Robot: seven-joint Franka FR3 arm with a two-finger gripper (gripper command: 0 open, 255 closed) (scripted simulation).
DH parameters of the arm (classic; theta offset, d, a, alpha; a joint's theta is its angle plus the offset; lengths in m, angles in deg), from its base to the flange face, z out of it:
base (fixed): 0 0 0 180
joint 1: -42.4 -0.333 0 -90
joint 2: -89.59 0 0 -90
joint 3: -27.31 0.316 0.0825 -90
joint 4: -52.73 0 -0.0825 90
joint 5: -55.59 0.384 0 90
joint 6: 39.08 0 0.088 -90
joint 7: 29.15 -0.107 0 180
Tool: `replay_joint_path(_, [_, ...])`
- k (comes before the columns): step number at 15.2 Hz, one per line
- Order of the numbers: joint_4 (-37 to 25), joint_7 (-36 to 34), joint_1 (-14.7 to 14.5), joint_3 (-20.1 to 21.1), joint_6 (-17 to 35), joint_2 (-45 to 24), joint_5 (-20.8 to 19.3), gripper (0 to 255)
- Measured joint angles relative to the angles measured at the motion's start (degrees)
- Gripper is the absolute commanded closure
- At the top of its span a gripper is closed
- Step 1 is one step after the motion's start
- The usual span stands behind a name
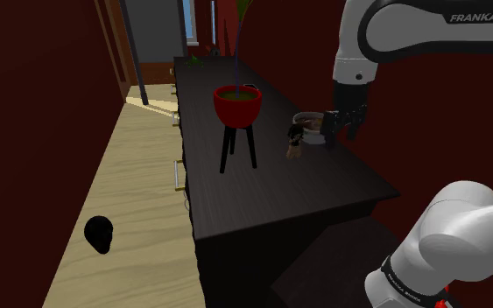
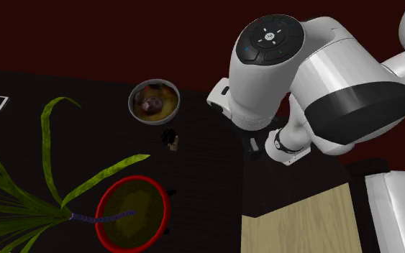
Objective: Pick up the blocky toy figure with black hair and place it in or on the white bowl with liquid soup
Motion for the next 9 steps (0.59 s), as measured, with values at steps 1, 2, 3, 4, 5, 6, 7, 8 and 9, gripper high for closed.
replay_joint_path(1, [0.0, 0.0, 0.0, 0.0, 0.0, 0.0, 0.0, 0])
replay_joint_path(2, [-0.3, 0.1, 0.2, -0.2, 0.8, -0.8, -0.2, 0])
replay_joint_path(3, [-0.2, 0.1, 0.4, -0.4, 2.3, -1.7, -0.5, 0])
replay_joint_path(4, [-1.0, 0.4, 0.7, -0.8, 3.9, -3.5, -0.9, 0])
replay_joint_path(5, [-0.9, 0.5, 1.0, -1.1, 5.7, -4.5, -1.2, 0])
replay_joint_path(6, [-0.9, 0.6, 1.3, -1.5, 7.6, -5.7, -1.6, 0])
replay_joint_path(7, [-1.4, 0.7, 1.6, -1.8, 9.2, -7.2, -1.9, 0])
replay_joint_path(8, [-2.3, 0.9, 1.9, -2.2, 11.1, -9.2, -2.2, 0])
replay_joint_path(9, [-2.9, 1.0, 2.2, -2.6, 12.9, -10.9, -2.5, 0])
